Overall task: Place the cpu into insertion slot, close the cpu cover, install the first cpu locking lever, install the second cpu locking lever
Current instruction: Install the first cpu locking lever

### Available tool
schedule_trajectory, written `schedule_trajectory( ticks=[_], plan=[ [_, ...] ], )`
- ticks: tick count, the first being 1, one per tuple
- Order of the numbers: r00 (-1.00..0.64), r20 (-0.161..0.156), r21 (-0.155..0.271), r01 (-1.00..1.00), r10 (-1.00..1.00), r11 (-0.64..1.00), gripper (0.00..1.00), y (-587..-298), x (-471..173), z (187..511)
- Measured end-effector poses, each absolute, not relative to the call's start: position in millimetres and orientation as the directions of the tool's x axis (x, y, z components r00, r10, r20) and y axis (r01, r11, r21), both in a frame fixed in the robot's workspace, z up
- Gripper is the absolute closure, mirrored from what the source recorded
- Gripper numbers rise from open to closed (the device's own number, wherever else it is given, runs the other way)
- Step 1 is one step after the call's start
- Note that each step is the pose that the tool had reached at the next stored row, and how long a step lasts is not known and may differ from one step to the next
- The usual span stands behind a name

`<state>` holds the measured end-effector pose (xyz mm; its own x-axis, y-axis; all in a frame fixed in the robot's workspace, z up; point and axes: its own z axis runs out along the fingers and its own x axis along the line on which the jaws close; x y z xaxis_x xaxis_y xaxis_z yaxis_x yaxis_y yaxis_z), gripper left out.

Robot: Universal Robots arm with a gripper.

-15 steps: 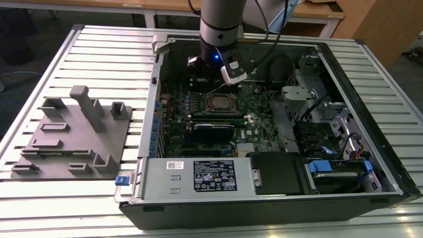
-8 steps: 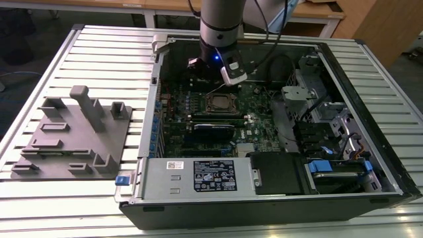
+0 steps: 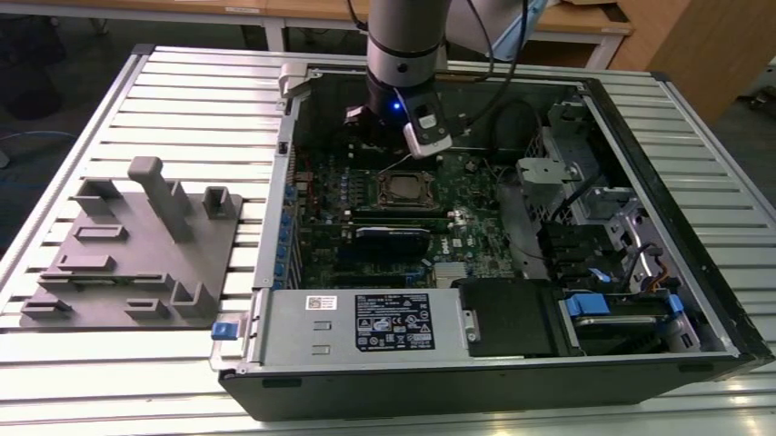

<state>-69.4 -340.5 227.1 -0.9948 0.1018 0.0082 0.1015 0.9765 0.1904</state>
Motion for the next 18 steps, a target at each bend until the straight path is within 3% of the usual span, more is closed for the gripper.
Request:
schedule_trajectory(
  ticks=[13, 18],
  plan=[
    [-0.963, 0.008, 0.190, 0.268, 0.271, 0.945, 0.90, -340.5, -69.0, 222.4],
    [-0.959, 0.004, 0.224, 0.278, 0.285, 0.934, 0.90, -340.4, -69.0, 221.5]
  ],
)
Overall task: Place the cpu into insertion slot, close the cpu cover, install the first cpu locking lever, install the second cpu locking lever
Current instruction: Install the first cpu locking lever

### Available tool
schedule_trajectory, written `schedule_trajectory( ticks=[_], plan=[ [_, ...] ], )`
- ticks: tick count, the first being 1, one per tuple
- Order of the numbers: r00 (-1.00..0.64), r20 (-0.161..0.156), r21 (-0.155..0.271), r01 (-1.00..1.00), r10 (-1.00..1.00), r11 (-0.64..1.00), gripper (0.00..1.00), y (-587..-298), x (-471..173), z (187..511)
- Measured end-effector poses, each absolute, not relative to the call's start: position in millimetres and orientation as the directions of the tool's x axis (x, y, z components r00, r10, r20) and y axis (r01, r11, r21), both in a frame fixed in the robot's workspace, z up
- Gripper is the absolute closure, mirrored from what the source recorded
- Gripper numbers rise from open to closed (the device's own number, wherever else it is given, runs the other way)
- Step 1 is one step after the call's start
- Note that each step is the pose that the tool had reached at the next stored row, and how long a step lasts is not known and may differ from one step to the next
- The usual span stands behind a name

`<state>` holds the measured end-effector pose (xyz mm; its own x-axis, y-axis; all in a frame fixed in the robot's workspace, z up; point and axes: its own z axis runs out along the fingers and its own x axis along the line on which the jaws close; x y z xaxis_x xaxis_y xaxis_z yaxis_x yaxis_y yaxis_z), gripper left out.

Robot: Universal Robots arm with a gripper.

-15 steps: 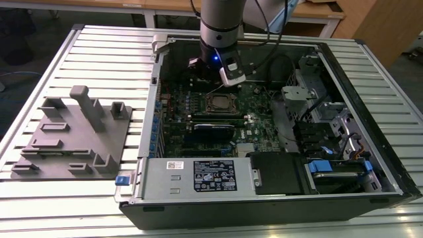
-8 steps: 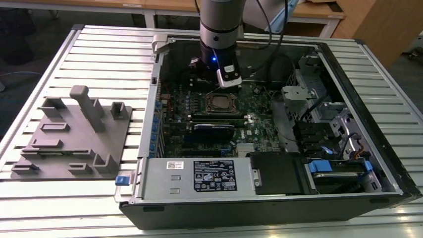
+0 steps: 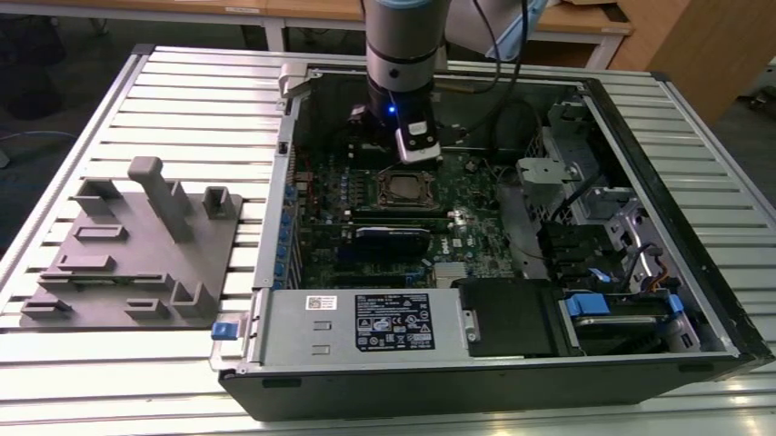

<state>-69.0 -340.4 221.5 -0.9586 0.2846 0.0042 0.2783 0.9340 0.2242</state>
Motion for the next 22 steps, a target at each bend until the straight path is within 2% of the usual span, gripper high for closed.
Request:
schedule_trajectory(
  ticks=[3, 8, 13, 22],
  plan=[
    [-0.957, -0.004, 0.231, 0.280, 0.289, 0.932, 0.90, -340.4, -69.0, 221.5],
    [-0.953, -0.036, 0.244, 0.283, 0.300, 0.928, 0.90, -340.5, -69.0, 220.6],
    [-0.952, -0.043, 0.261, 0.283, 0.304, 0.923, 0.90, -340.0, -69.0, 219.8],
    [-0.946, -0.054, 0.268, 0.294, 0.319, 0.918, 0.90, -332.0, -69.0, 218.2]
  ],
)
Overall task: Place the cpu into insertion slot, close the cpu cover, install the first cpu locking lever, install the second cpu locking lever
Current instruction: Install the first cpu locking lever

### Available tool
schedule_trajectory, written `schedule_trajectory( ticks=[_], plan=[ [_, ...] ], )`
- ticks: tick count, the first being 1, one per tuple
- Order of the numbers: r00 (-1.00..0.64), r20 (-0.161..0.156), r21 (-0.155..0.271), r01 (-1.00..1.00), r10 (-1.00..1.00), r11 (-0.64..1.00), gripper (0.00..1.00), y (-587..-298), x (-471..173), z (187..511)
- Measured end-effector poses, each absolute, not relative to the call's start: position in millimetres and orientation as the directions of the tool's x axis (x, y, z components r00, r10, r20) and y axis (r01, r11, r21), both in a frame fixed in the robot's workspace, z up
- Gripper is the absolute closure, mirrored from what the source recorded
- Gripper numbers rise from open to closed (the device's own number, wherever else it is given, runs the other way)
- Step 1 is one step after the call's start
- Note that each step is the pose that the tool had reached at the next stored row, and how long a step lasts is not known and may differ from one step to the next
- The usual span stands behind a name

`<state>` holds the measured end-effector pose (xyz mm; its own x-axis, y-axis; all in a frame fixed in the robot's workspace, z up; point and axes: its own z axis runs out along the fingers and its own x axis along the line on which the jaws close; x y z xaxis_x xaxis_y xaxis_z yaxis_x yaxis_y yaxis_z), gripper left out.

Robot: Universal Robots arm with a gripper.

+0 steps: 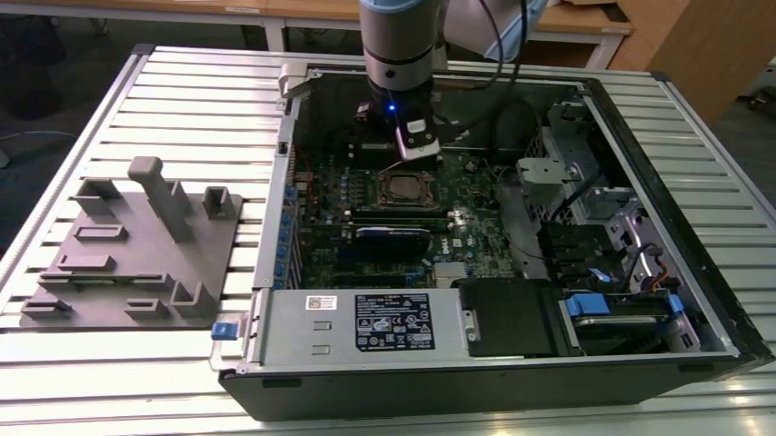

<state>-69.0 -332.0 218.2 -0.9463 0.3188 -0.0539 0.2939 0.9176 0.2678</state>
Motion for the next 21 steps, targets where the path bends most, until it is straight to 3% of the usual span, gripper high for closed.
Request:
schedule_trajectory(
  ticks=[21],
  plan=[
    [-0.910, -0.072, 0.270, 0.376, 0.408, 0.887, 0.90, -330.0, -64.9, 212.8]
  ],
)
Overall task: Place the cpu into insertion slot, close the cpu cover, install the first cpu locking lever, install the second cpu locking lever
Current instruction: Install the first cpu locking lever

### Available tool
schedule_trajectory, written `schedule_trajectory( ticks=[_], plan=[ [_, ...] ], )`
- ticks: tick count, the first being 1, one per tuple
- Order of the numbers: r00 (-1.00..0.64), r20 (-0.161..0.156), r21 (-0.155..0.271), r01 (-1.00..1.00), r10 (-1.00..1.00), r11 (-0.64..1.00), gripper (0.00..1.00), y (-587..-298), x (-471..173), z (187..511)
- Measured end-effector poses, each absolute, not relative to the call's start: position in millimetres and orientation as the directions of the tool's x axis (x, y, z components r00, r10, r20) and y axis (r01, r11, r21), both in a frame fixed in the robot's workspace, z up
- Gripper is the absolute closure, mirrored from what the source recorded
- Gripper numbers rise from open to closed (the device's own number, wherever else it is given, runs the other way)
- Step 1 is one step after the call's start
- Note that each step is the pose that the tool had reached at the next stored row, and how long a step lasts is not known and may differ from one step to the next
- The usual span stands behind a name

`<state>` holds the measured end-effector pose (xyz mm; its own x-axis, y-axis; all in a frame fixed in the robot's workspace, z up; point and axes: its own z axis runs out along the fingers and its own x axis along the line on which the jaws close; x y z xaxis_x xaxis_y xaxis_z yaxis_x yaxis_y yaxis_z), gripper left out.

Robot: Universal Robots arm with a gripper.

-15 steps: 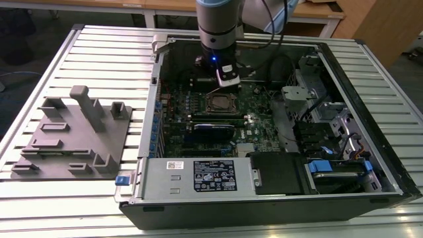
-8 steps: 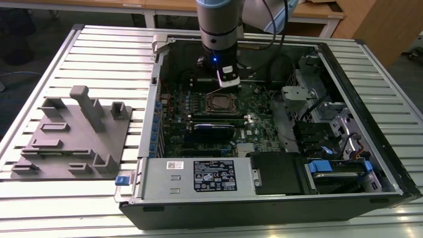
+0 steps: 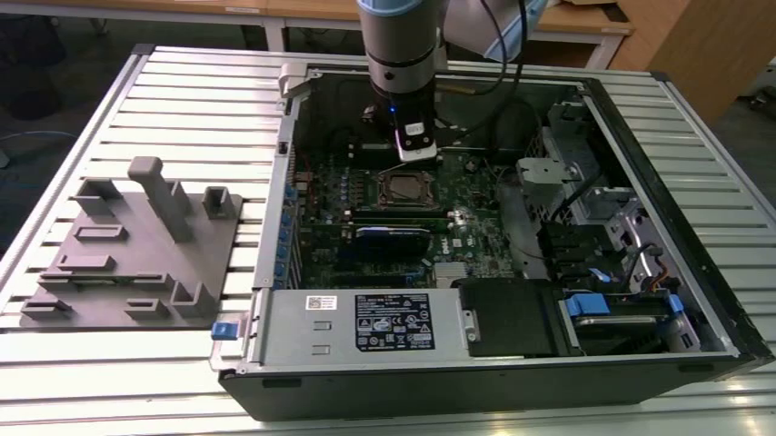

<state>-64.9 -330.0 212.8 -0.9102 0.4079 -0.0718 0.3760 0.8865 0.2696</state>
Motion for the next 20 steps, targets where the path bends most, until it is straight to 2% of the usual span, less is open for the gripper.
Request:
schedule_trajectory(
  ticks=[9, 20],
  plan=[
    [-0.906, -0.106, 0.243, 0.377, 0.411, 0.894, 0.90, -330, -65, 205],
    [-0.888, -0.118, 0.232, 0.410, 0.444, 0.882, 0.90, -322, -66, 202]
  ],
)
